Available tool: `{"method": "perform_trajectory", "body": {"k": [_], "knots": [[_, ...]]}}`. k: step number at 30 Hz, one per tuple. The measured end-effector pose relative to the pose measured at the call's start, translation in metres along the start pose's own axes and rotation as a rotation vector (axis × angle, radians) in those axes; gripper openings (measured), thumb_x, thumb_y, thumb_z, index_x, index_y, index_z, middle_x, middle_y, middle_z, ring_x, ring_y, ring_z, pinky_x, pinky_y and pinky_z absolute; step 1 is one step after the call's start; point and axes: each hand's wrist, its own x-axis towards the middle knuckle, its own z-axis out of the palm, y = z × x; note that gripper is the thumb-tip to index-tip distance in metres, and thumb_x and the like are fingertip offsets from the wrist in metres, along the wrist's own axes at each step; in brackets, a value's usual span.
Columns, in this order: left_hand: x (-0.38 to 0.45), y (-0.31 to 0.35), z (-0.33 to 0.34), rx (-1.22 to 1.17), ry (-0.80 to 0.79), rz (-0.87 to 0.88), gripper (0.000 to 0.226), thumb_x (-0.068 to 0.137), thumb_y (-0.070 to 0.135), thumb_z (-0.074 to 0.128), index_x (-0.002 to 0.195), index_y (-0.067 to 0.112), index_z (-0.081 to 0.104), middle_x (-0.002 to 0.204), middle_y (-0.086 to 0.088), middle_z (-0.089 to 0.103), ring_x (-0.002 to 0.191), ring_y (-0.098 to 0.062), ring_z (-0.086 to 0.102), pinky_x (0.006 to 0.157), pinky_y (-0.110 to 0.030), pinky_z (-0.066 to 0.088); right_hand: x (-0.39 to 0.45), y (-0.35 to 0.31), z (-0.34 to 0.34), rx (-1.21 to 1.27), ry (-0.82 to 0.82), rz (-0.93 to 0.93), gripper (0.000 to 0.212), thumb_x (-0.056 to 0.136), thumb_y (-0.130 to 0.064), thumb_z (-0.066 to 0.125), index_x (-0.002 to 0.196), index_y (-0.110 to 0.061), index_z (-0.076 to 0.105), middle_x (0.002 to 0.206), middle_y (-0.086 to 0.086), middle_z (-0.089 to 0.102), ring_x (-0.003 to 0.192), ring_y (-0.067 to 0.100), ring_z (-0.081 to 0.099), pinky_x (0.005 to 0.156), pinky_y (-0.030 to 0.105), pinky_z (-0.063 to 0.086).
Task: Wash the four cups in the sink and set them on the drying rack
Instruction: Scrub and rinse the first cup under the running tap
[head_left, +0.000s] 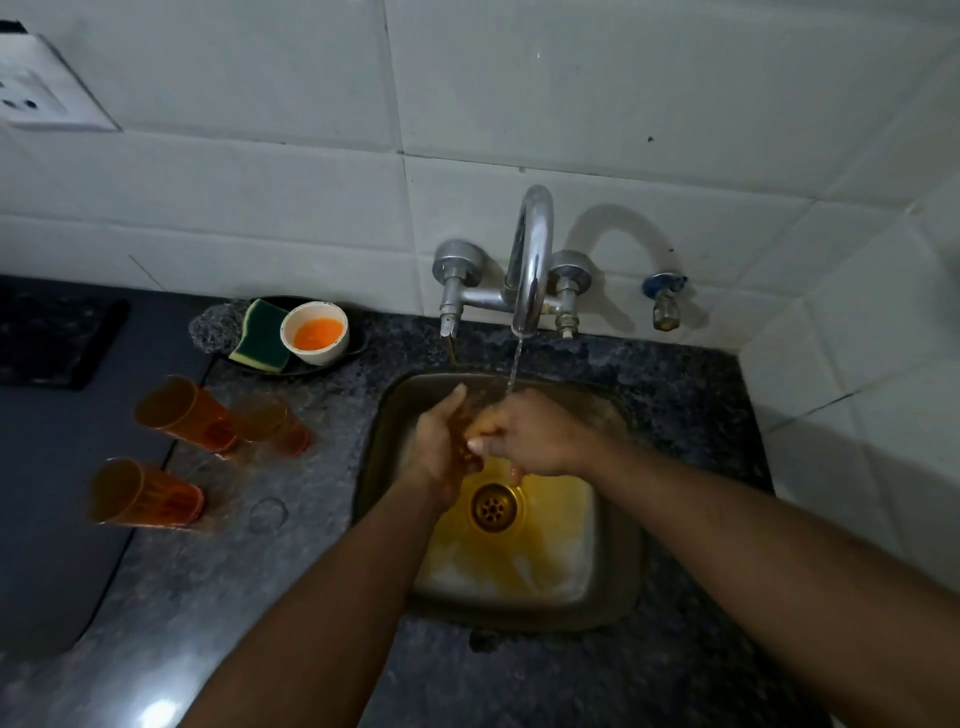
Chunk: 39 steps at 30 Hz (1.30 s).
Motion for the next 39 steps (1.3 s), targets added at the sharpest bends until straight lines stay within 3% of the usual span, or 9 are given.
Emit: {"method": "perform_trajectory", "body": {"k": [3,8,14,17,20,26,31,36,39], "knots": [[0.001,-0.002,0.009,-0.196,0.016,0.146,0.042,0.106,0.037,0.054,0.078,0.013,0.073,0.069,-0.005,0.069,0.056,-0.018,0.063,0.049,-0.027,0.047,-0.001,-0.006,0.007,0.235,0.058,0.016,0.017,0.103,-0.024,0.067,0.118,-0.023,0.075,0.103,0.001,0.079,0.069,0.019,0.078,0.064,0.038,0.064],[0.012,0.008,-0.007,0.178,-0.186,-0.276,0.058,0.103,0.059,0.043,0.083,0.011,0.068,0.062,-0.010,0.053,0.033,-0.010,0.034,0.034,-0.015,0.018,-0.004,0.005,-0.013,-0.746,-0.079,-0.109,0.042,0.100,-0.062,0.054,0.094,-0.023,0.070,0.079,-0.009,0.060,0.070,0.012,0.055,0.068,0.030,0.041],[0.018,-0.003,0.009,-0.237,0.090,0.201,0.043,0.101,0.044,0.060,0.102,0.003,0.072,0.081,-0.015,0.065,0.065,-0.027,0.061,0.060,-0.035,0.048,0.001,-0.011,0.004,0.300,0.112,0.070,0.023,0.103,-0.031,0.066,0.121,-0.021,0.076,0.102,0.001,0.079,0.060,0.015,0.076,0.058,0.033,0.063],[0.009,0.001,0.003,-0.090,-0.015,-0.097,0.038,0.101,0.036,0.057,0.074,0.011,0.066,0.064,-0.009,0.061,0.042,-0.017,0.052,0.040,-0.024,0.038,-0.011,-0.007,0.001,-0.327,0.006,-0.102,0.025,0.100,-0.042,0.067,0.101,-0.018,0.075,0.073,-0.010,0.062,0.060,0.014,0.063,0.061,0.032,0.050],[0.007,0.000,-0.008,0.151,-0.243,-0.356,0.055,0.105,0.050,0.040,0.082,0.006,0.065,0.071,-0.015,0.059,0.034,-0.012,0.040,0.029,-0.015,0.020,-0.017,-0.009,-0.019,-0.939,-0.156,-0.205,0.027,0.105,-0.046,0.052,0.091,-0.026,0.064,0.065,-0.008,0.038,0.065,0.015,0.047,0.064,0.030,0.033],[0.006,-0.008,0.015,-0.232,0.004,0.146,0.040,0.104,0.044,0.053,0.095,0.014,0.077,0.080,-0.008,0.072,0.063,-0.022,0.062,0.055,-0.029,0.044,-0.007,-0.012,-0.006,-0.132,0.106,-0.068,0.009,0.098,-0.027,0.071,0.090,-0.026,0.076,0.085,-0.010,0.074,0.073,0.000,0.068,0.075,0.032,0.059],[0.014,0.006,-0.001,0.168,-0.156,-0.220,0.059,0.097,0.073,0.048,0.084,0.018,0.066,0.070,-0.009,0.055,0.037,-0.011,0.032,0.035,-0.014,0.022,-0.008,-0.004,-0.020,-0.849,-0.015,-0.057,0.037,0.099,-0.061,0.056,0.082,-0.029,0.053,0.078,-0.008,0.055,0.076,0.015,0.057,0.072,0.033,0.046],[0.012,0.003,0.009,-0.135,-0.060,0.192,0.043,0.099,0.054,0.057,0.097,0.014,0.074,0.083,-0.010,0.065,0.069,-0.025,0.054,0.058,-0.031,0.040,-0.004,-0.016,-0.018,-0.041,0.062,0.060,0.017,0.101,-0.038,0.068,0.110,-0.028,0.078,0.095,-0.008,0.076,0.067,0.011,0.075,0.069,0.040,0.065],[0.012,0.002,0.004,-0.150,-0.029,0.142,0.039,0.099,0.050,0.062,0.090,0.014,0.075,0.076,-0.009,0.066,0.056,-0.019,0.057,0.052,-0.028,0.043,-0.008,-0.019,-0.012,-0.288,0.045,-0.056,0.009,0.098,-0.032,0.072,0.104,-0.025,0.076,0.092,-0.009,0.072,0.074,0.012,0.072,0.070,0.034,0.061]]}}
